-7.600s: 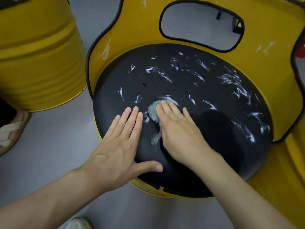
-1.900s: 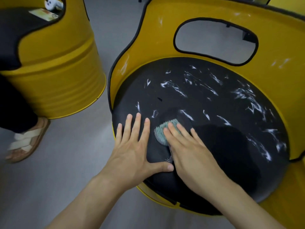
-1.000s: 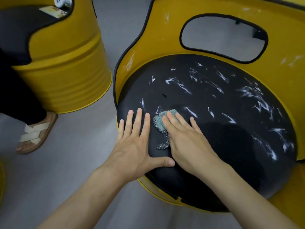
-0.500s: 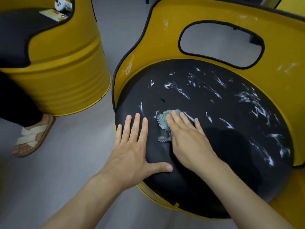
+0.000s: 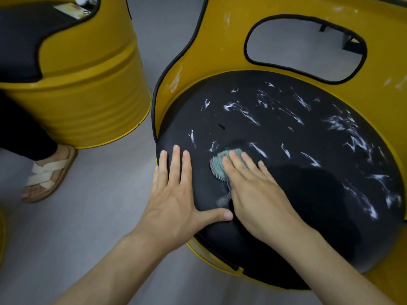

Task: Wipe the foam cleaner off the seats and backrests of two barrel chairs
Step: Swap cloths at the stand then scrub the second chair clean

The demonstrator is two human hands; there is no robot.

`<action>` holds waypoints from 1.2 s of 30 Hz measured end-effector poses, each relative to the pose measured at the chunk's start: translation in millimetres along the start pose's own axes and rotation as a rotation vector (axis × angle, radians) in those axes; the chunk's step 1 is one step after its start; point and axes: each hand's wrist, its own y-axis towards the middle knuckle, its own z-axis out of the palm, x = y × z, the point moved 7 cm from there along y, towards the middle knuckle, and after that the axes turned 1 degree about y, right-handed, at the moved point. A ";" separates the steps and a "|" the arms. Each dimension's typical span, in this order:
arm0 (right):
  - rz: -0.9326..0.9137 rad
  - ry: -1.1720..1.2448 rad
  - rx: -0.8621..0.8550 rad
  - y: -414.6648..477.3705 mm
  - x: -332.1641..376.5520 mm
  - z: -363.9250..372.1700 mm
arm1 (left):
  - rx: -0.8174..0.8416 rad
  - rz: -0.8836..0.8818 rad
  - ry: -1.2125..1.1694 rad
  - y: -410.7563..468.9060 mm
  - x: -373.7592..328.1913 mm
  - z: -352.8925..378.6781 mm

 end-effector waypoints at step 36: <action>0.019 0.071 -0.238 -0.1 -9.5 6.6 | 0.206 0.080 0.218 16.9 15.6 -23.7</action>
